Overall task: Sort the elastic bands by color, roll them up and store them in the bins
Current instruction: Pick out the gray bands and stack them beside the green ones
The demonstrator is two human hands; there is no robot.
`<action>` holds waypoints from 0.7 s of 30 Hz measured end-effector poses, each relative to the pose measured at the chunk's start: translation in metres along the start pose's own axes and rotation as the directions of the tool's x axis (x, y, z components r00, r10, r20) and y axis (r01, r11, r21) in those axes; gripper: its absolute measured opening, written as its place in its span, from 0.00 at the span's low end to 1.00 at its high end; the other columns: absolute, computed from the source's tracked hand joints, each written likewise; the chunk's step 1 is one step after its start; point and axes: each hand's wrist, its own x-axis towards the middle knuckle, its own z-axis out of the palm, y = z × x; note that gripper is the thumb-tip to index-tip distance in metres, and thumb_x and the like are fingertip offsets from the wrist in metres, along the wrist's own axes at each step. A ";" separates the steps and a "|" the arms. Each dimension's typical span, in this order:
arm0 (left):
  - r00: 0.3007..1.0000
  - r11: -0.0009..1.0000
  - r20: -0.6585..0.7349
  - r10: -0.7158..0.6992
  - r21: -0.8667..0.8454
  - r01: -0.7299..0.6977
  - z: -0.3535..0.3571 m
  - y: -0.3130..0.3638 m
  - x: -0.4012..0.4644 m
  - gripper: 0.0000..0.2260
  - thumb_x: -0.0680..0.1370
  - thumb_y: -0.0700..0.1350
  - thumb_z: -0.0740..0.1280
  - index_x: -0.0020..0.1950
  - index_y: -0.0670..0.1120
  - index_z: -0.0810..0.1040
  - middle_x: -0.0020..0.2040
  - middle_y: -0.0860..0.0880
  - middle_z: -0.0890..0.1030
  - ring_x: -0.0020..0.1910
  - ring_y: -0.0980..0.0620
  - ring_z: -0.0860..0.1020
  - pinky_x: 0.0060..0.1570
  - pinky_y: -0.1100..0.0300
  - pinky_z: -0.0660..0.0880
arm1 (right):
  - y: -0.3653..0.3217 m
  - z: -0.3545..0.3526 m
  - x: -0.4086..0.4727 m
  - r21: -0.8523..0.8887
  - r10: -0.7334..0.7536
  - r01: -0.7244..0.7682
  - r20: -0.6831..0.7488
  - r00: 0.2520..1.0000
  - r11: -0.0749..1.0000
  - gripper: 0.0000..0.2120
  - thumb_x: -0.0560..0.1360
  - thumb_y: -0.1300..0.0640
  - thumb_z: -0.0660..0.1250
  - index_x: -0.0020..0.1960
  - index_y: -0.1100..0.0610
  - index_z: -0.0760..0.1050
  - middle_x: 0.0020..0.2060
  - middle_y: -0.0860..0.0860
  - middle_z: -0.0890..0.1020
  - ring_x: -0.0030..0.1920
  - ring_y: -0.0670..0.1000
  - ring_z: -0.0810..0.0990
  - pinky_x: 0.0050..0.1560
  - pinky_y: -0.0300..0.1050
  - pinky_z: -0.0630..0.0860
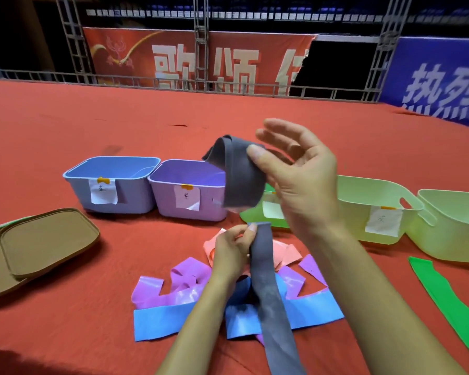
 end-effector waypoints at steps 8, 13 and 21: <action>0.998 0.980 0.051 -0.037 -0.194 0.046 -0.008 0.008 -0.011 0.10 0.83 0.51 0.72 0.55 0.46 0.88 0.50 0.34 0.86 0.47 0.45 0.81 0.52 0.43 0.83 | -0.026 -0.075 -0.025 0.082 0.109 -0.115 0.073 0.991 0.990 0.30 0.73 0.70 0.75 0.73 0.57 0.75 0.67 0.55 0.83 0.59 0.48 0.83 0.61 0.42 0.79; 0.995 0.965 0.085 -0.060 -0.251 0.079 -0.002 0.014 -0.018 0.09 0.83 0.48 0.71 0.53 0.43 0.88 0.45 0.38 0.85 0.43 0.44 0.80 0.42 0.52 0.80 | 0.033 -0.104 -0.071 0.050 0.213 -0.215 0.043 0.976 0.975 0.28 0.76 0.78 0.68 0.72 0.60 0.75 0.70 0.52 0.81 0.70 0.52 0.80 0.65 0.43 0.78; 0.983 0.970 0.172 -0.065 -0.220 0.102 0.014 0.016 -0.034 0.10 0.84 0.47 0.70 0.50 0.41 0.82 0.33 0.48 0.69 0.28 0.53 0.64 0.29 0.64 0.57 | 0.084 -0.132 -0.113 -0.137 0.347 -0.350 -0.043 0.937 0.927 0.33 0.76 0.80 0.67 0.73 0.53 0.73 0.61 0.39 0.85 0.60 0.51 0.85 0.53 0.51 0.84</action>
